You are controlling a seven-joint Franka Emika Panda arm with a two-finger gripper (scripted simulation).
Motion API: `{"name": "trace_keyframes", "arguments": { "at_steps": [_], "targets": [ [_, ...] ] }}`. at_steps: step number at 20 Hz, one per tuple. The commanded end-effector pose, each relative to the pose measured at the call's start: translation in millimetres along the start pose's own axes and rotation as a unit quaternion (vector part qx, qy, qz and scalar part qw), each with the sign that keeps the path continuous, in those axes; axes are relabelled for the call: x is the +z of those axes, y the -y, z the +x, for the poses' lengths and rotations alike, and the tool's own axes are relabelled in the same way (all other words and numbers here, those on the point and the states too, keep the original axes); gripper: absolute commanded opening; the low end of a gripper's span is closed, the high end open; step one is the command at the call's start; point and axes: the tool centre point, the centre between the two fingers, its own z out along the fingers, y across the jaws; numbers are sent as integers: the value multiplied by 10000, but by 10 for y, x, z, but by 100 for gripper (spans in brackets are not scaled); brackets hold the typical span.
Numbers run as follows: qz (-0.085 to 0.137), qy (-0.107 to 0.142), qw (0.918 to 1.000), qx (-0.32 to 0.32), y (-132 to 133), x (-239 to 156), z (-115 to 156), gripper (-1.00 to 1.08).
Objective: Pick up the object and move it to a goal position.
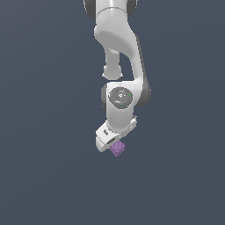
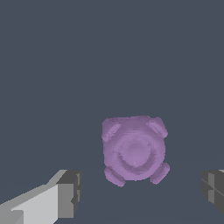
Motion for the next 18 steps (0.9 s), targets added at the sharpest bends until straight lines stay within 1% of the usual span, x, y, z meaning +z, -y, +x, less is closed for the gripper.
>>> {"name": "trace_keyframes", "arguments": {
  "at_steps": [1, 6, 12, 18],
  "targets": [
    [11, -15, 9999, -168, -14, 42, 41, 100],
    [23, -28, 9995, -328, -27, 87, 78, 100],
    [24, -25, 9995, -320, -27, 124, 74, 100],
    [24, -27, 9994, -337, -17, 403, 74, 100]
  ]
}}
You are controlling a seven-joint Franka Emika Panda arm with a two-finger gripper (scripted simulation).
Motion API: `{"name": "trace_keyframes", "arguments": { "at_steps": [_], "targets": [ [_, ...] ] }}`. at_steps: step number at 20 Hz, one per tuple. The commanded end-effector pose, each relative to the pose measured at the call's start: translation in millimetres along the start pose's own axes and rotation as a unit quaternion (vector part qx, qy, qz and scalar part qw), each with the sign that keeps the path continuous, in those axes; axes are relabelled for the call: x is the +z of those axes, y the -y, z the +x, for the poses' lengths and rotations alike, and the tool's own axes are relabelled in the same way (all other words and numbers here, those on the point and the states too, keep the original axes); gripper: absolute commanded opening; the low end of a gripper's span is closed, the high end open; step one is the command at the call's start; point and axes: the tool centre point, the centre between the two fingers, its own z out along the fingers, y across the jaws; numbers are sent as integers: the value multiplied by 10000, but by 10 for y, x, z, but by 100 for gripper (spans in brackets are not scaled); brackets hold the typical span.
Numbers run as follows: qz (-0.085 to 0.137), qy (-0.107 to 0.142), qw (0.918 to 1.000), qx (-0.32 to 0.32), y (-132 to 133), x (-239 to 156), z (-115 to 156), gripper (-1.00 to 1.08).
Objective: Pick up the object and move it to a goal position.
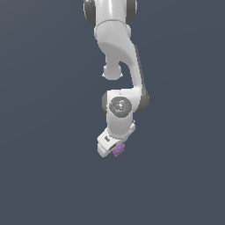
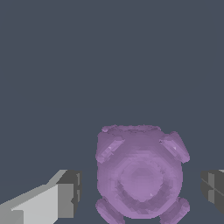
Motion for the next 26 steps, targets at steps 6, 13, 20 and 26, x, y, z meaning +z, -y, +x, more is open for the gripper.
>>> {"name": "trace_keyframes", "arguments": {
  "at_steps": [6, 13, 20, 26],
  "targets": [
    [5, 3, 10000, -13, 4, 285, -3, 100],
    [5, 3, 10000, -13, -1, 280, 5, -100],
    [5, 3, 10000, -13, -1, 279, 5, -100],
    [5, 3, 10000, -13, 23, 208, -21, -100]
  ]
}}
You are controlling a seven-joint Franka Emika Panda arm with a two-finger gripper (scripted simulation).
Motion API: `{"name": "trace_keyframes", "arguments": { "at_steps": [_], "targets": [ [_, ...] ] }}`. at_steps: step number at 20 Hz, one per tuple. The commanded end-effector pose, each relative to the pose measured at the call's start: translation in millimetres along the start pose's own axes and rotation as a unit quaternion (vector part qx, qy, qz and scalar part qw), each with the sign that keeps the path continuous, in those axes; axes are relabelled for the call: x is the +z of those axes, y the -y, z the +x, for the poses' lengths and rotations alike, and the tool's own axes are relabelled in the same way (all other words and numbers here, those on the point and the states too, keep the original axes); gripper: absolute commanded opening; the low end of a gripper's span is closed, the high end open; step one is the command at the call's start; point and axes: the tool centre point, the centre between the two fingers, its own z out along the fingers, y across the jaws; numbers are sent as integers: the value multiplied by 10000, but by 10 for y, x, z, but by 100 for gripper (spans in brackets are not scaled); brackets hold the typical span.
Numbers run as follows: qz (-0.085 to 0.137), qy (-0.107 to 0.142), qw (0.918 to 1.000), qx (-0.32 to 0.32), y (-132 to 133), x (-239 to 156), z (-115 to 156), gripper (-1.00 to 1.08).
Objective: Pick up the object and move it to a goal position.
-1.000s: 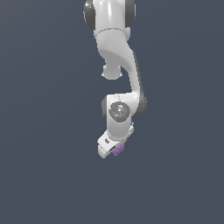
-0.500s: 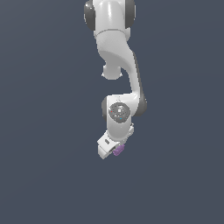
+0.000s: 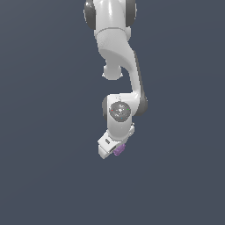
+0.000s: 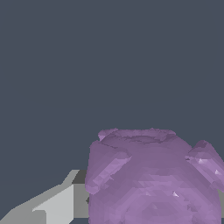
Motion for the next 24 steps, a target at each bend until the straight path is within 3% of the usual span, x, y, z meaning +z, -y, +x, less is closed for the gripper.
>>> {"name": "trace_keyframes", "arguments": {
  "at_steps": [1, 11, 24],
  "targets": [
    [-4, -4, 10000, 0, 15, -58, -16, -100],
    [-8, 1, 10000, 0, 184, -551, -191, -100],
    [-10, 3, 10000, 0, 562, -1690, -576, -100]
  ]
}}
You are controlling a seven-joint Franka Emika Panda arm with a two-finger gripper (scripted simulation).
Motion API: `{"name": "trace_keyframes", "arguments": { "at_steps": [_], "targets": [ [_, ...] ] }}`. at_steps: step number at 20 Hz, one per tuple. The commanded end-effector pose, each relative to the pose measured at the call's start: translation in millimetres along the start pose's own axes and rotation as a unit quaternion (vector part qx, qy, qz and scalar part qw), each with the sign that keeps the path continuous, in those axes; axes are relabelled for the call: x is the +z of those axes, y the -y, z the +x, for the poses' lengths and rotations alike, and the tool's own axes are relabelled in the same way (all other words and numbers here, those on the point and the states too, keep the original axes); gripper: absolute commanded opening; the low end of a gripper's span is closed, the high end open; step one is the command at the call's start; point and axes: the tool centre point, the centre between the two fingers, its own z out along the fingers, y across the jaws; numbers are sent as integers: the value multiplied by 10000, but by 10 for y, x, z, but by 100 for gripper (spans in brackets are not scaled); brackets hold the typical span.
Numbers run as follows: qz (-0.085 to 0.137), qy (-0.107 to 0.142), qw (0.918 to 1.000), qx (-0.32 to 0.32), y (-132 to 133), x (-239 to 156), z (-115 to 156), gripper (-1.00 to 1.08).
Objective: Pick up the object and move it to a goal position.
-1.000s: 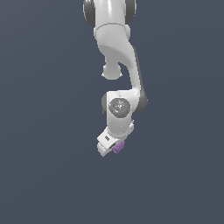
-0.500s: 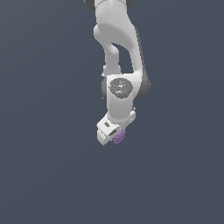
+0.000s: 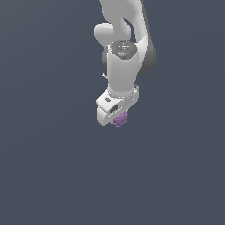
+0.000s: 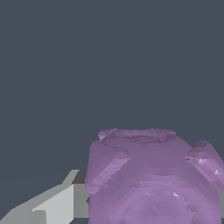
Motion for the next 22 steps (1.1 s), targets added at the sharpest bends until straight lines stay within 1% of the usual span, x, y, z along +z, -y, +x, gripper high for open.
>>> {"name": "trace_keyframes", "arguments": {
  "at_steps": [1, 7, 12, 17, 22],
  "targets": [
    [-1, -1, 10000, 0, 80, -239, -80, -100],
    [1, -3, 10000, -2, 245, -759, -241, -100],
    [5, -8, 10000, -2, 339, -1086, -337, -100],
    [5, -8, 10000, -2, 395, -1288, -391, -100],
    [6, -9, 10000, 1, 401, -1354, -404, -100]
  ]
}}
